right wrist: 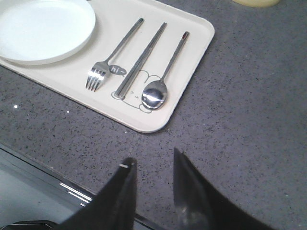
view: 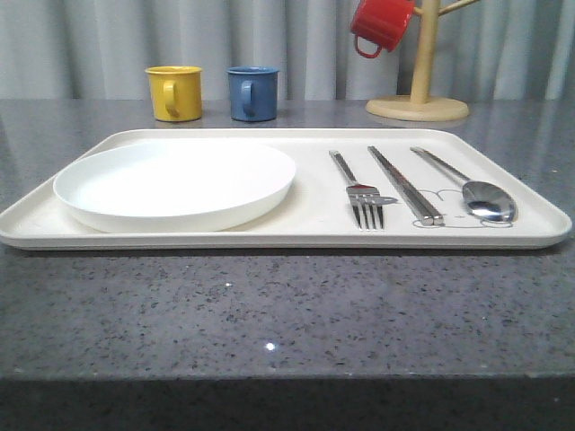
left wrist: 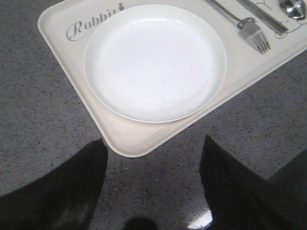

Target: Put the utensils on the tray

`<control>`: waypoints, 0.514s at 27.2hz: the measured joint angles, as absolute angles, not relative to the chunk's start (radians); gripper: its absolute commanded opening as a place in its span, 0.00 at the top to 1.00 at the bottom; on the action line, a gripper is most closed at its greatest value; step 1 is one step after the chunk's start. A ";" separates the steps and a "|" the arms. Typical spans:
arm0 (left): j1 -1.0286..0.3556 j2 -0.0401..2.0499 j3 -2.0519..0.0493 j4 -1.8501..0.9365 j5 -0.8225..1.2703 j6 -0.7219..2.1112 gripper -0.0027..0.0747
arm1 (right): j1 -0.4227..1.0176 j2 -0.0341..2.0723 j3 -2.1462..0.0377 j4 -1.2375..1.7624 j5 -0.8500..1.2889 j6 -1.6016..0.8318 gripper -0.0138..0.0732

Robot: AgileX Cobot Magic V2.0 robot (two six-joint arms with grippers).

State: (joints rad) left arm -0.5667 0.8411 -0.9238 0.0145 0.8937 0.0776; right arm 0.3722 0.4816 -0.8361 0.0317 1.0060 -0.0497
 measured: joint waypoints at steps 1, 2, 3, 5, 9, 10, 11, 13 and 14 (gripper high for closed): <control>-0.567 0.841 -0.924 0.021 0.894 0.078 0.42 | 0.372 0.482 -0.836 0.032 1.005 -0.049 0.58; -0.567 0.841 -0.924 0.025 0.894 0.078 0.42 | 0.372 0.482 -0.836 0.032 1.006 -0.049 0.58; -0.567 0.841 -0.924 0.028 0.894 0.078 0.42 | 0.372 0.482 -0.836 0.032 1.005 -0.049 0.58; -0.567 0.841 -0.924 0.031 0.894 0.078 0.42 | 0.372 0.482 -0.836 0.033 1.003 -0.048 0.58; -0.567 0.841 -0.924 0.032 0.894 0.078 0.43 | 0.372 0.482 -0.836 0.033 1.002 -0.048 0.61; -0.567 0.841 -0.924 0.032 0.894 0.078 0.44 | 0.372 0.482 -0.836 0.033 1.001 -0.048 0.63; -0.567 0.841 -0.924 0.032 0.894 0.078 0.46 | 0.372 0.482 -0.836 0.033 1.001 -0.048 0.65; -0.567 0.841 -0.924 0.032 0.894 0.078 0.54 | 0.372 0.482 -0.836 0.033 1.001 -0.048 0.71; -0.567 0.841 -0.924 0.032 0.894 0.078 0.58 | 0.372 0.482 -0.836 0.033 1.001 -0.048 0.75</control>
State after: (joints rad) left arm -0.5667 0.8411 -0.9238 0.0323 0.8937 0.0776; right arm 0.3722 0.4816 -0.8361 0.0334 1.0008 -0.0477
